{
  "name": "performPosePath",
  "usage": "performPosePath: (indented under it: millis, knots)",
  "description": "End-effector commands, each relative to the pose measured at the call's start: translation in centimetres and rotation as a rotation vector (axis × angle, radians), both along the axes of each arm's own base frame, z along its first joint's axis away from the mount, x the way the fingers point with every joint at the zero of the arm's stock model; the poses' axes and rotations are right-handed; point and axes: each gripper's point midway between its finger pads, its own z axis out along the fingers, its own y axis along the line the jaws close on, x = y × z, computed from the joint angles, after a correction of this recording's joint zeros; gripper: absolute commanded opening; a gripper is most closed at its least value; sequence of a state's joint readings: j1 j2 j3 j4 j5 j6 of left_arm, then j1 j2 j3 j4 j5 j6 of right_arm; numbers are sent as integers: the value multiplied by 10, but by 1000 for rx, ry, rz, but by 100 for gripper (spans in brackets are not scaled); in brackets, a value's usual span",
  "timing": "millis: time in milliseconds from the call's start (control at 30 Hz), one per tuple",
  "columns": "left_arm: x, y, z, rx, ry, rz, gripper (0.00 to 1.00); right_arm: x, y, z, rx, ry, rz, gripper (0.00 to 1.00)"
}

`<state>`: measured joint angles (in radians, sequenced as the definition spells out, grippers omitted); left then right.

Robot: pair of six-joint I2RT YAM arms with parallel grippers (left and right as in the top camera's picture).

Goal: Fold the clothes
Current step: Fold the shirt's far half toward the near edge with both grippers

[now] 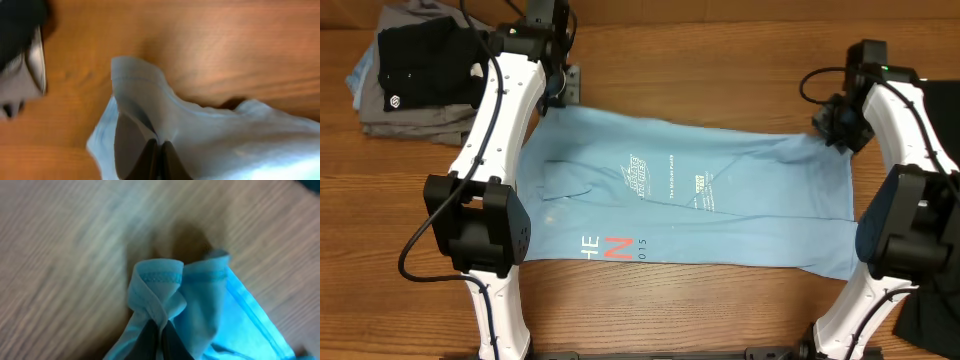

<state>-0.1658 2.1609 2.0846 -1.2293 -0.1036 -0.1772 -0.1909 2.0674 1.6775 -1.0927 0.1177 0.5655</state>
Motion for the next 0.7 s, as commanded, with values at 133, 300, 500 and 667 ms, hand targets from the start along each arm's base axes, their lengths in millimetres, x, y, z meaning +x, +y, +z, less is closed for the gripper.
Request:
performPosePath:
  millis: [133,300,500,667]
  knots:
    - [-35,28,25,29,62,132,4,-14,4,44,106,-56,-98,4]
    - [-60,33,22,39,161,167,4,-36,10,55,115,-3,-100,4]
    - [-85,36,22,61,258,168,4,-61,15,62,126,78,-104,4]
    - [-97,42,23,93,300,206,4,-79,20,60,134,151,-104,4]
